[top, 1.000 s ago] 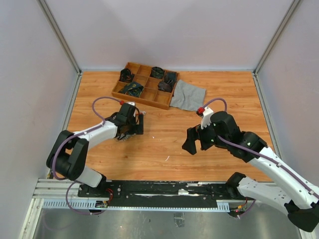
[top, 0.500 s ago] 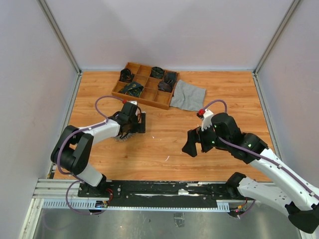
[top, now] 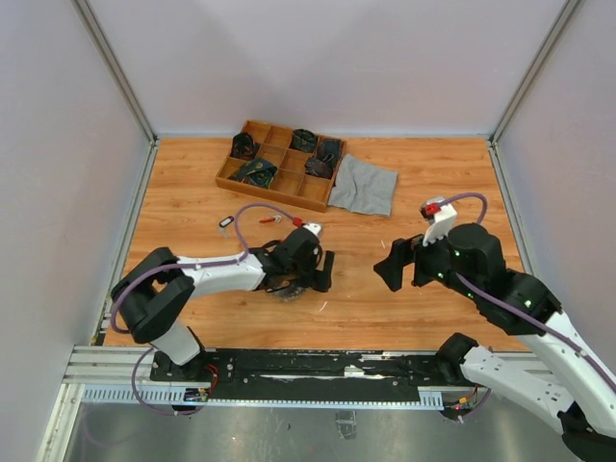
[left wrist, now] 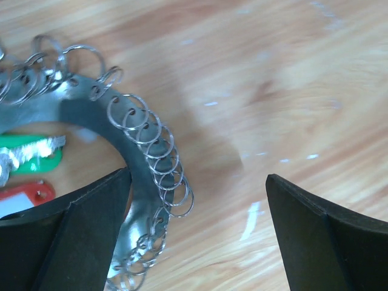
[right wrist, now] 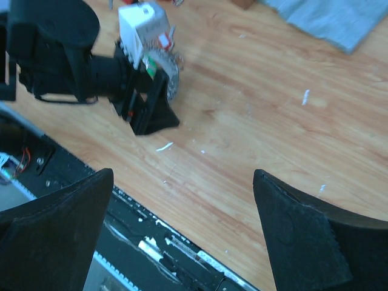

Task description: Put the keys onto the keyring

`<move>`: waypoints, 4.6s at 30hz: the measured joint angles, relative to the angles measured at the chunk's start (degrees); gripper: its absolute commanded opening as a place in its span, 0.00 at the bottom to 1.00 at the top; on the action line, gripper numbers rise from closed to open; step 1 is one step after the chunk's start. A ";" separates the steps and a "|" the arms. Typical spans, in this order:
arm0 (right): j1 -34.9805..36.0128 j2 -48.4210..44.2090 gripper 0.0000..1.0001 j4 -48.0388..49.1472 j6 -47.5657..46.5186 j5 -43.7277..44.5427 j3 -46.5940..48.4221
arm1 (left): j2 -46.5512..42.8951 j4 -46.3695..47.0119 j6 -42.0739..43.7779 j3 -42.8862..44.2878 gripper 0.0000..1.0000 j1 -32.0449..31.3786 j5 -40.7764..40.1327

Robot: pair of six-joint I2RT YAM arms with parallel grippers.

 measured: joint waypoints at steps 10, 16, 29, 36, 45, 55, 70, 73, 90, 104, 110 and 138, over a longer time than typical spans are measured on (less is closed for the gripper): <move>-0.26 -9.31 0.99 -3.76 0.61 11.67 0.31 | 13.55 0.46 -2.43 18.14 1.00 -12.04 3.02; -0.26 -8.90 0.99 -5.64 1.18 14.56 -0.31 | 6.67 -1.64 -0.74 19.39 1.00 -11.87 -1.25; -0.26 -2.25 0.98 -2.99 -0.07 12.37 -4.90 | -19.26 -4.72 3.98 7.85 1.00 2.36 -8.00; -0.28 5.77 0.98 0.57 -1.49 7.28 -6.05 | -24.44 -4.79 4.48 2.19 1.00 13.73 -5.01; -4.76 12.85 0.98 7.45 0.11 -2.86 -11.45 | -25.33 -0.33 4.35 -4.00 1.00 21.92 1.09; -10.43 15.72 0.68 17.33 1.70 -12.87 -19.91 | -18.64 10.51 5.57 -8.26 0.94 22.64 5.53; -11.37 31.45 0.42 25.86 -5.79 -21.81 -20.33 | -11.54 24.52 8.39 -13.20 0.91 22.64 9.57; -11.34 33.79 0.41 26.51 -5.99 -21.70 -20.33 | -10.47 25.64 9.16 -13.22 0.90 22.64 9.84; -9.11 39.76 0.51 24.81 -7.54 -5.99 -15.67 | -2.95 33.51 10.16 -13.66 0.77 22.36 15.13; -9.11 48.33 0.35 28.85 -8.92 -5.22 -6.69 | -1.92 36.15 11.52 -13.88 0.76 20.81 15.15; -9.11 50.25 0.40 30.67 -7.28 -6.73 -4.50 | -1.92 36.48 11.52 -13.92 0.75 20.81 15.13; -13.60 42.97 0.37 25.29 4.42 5.49 -10.38 | -4.11 30.93 11.58 -5.35 0.64 9.40 12.28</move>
